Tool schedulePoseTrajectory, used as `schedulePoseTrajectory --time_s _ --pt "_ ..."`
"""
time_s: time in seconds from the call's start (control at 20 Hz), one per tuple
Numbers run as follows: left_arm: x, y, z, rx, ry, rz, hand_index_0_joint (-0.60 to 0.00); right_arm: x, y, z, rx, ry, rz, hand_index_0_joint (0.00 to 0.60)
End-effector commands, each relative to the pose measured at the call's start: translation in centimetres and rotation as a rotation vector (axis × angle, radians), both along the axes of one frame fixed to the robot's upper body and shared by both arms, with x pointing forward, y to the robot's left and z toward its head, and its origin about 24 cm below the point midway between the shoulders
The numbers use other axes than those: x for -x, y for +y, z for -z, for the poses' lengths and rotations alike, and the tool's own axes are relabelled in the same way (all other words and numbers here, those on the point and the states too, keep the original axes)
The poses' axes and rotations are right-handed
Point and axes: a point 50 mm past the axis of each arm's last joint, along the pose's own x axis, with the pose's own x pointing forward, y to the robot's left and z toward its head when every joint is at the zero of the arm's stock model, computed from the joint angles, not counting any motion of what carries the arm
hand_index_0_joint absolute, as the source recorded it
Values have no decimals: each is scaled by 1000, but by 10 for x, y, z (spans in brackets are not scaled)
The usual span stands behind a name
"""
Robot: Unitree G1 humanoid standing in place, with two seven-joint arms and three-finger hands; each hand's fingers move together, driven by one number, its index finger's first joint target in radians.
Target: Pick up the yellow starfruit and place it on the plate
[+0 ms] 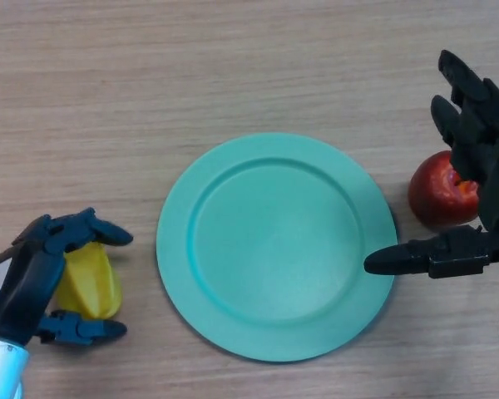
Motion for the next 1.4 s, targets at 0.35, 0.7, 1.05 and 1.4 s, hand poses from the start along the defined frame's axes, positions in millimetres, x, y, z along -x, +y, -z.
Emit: schedulePoseTrajectory --time_s 0.35,0.7,1.05,1.4 --pt "7 0 -89 -139 -417 -17 -600 12 0 -34 -38 -181 -23 0" --pt "-15 -80 -77 -140 -409 246 -600 12 1 -39 -41 -206 -23 0" --pt "-26 -119 -66 113 -286 390 -600 16 -1 -39 -26 -212 -15 0" --pt "-30 -122 -64 122 -248 338 0 18 -3 -39 -25 -214 -10 0"
